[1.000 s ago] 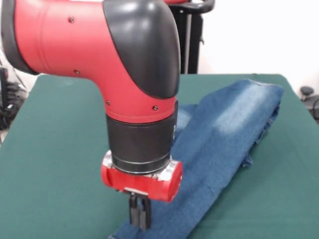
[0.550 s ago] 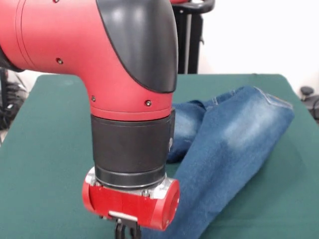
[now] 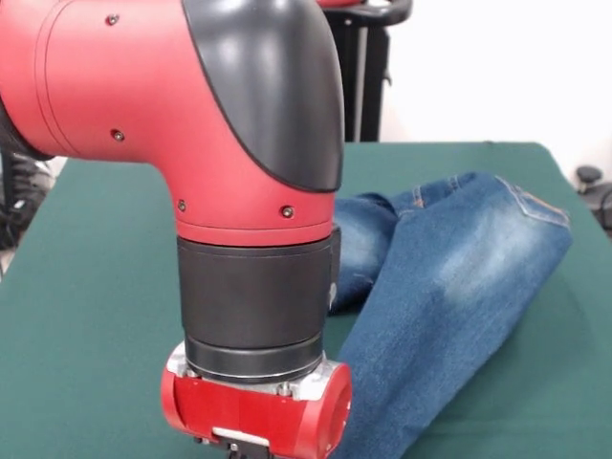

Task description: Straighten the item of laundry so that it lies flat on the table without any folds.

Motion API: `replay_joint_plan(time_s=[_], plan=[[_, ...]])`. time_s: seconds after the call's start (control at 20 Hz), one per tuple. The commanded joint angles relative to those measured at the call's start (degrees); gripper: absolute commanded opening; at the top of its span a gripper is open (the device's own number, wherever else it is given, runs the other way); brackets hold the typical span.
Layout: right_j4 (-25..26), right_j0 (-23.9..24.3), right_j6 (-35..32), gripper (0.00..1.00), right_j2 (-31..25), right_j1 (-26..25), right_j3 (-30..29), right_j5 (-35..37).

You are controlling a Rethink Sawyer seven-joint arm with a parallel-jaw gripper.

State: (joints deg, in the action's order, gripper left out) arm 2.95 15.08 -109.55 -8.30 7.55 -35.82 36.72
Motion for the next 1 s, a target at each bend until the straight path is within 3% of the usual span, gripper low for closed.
replay_joint_plan(time_s=[0.05,0.25,0.6,1.0], plan=[[1.7,0.5,10.0,0.0,-8.6,-3.6,-1.1,-2.7],[2.4,0.9,13.9,0.0,-11.2,-6.4,5.8,0.1],[6.1,0.2,16.7,0.0,-15.2,-10.4,19.0,11.6],[13.1,-0.3,13.2,0.0,-19.4,-10.9,23.2,19.2]])
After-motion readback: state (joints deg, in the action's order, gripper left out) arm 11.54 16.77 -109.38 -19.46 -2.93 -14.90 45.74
